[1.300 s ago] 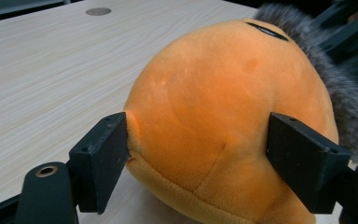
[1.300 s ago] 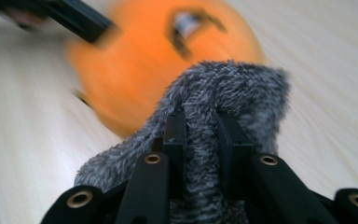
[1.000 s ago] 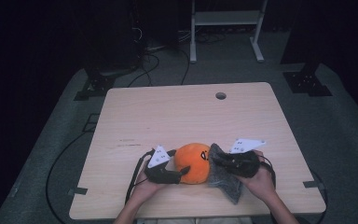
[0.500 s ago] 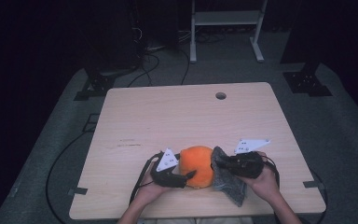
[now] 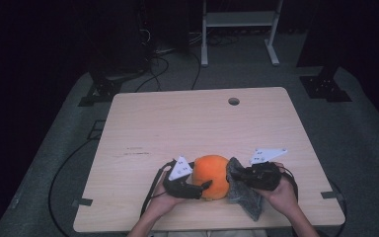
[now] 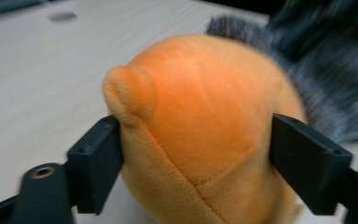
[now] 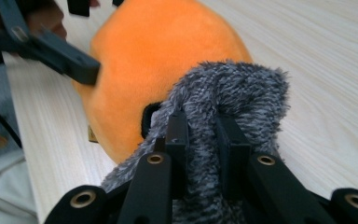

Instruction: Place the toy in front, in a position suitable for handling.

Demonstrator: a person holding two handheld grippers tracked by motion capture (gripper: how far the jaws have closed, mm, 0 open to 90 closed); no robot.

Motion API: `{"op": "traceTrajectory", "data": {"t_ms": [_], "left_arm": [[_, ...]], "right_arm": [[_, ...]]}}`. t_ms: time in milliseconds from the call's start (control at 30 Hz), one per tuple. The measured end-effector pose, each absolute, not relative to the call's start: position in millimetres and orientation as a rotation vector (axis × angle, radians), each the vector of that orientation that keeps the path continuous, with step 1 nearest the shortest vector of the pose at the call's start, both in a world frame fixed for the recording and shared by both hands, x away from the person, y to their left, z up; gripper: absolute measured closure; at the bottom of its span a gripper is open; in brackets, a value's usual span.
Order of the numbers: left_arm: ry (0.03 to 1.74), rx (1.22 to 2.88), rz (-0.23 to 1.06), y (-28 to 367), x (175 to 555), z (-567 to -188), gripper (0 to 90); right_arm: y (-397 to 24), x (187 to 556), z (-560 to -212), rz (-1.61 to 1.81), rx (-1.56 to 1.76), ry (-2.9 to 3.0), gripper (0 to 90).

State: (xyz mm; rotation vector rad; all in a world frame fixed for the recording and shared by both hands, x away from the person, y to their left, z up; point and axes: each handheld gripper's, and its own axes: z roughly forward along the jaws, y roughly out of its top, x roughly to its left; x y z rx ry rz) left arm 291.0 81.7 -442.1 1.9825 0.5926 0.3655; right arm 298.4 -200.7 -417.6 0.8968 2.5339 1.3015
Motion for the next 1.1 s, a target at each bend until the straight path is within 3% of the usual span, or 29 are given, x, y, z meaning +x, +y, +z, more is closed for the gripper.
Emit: {"op": "traceTrajectory", "data": {"t_ms": [167, 433, 567, 667, 833, 967, 1100], "left_arm": [[0.46, 2.029, 0.558, 68.7, 279.4, -445.4, 24.1], [0.469, 2.027, 0.52, 73.2, 278.6, -446.5, 23.7], [0.464, 2.034, 0.519, 73.0, 277.9, -446.4, 23.3], [0.476, 2.031, 0.482, 76.8, 280.4, -445.9, 22.8], [0.588, 1.927, 0.255, 88.2, 293.4, -441.7, 21.9], [0.541, 1.971, 0.381, 77.5, 285.1, -445.3, 28.5], [0.48, 2.009, 0.464, 73.5, 278.8, -445.2, 29.4]], "right_arm": [[-202.6, 293.4, -405.9, 1.387, 0.851, 2.46, 76.6], [-215.5, 298.6, -422.8, 1.271, 0.935, 2.542, 77.1], [-211.5, 292.3, -413.6, 1.33, 0.886, 2.5, 77.0], [-199.9, 292.7, -410.0, 1.347, 0.833, 2.494, 76.9], [-209.5, 301.4, -418.9, 1.357, 0.89, 2.537, 77.4], [-209.0, 294.6, -406.4, 1.393, 0.839, 2.477, 77.5], [-199.0, 292.2, -400.7, 1.399, 0.782, 2.457, 76.8]]}}
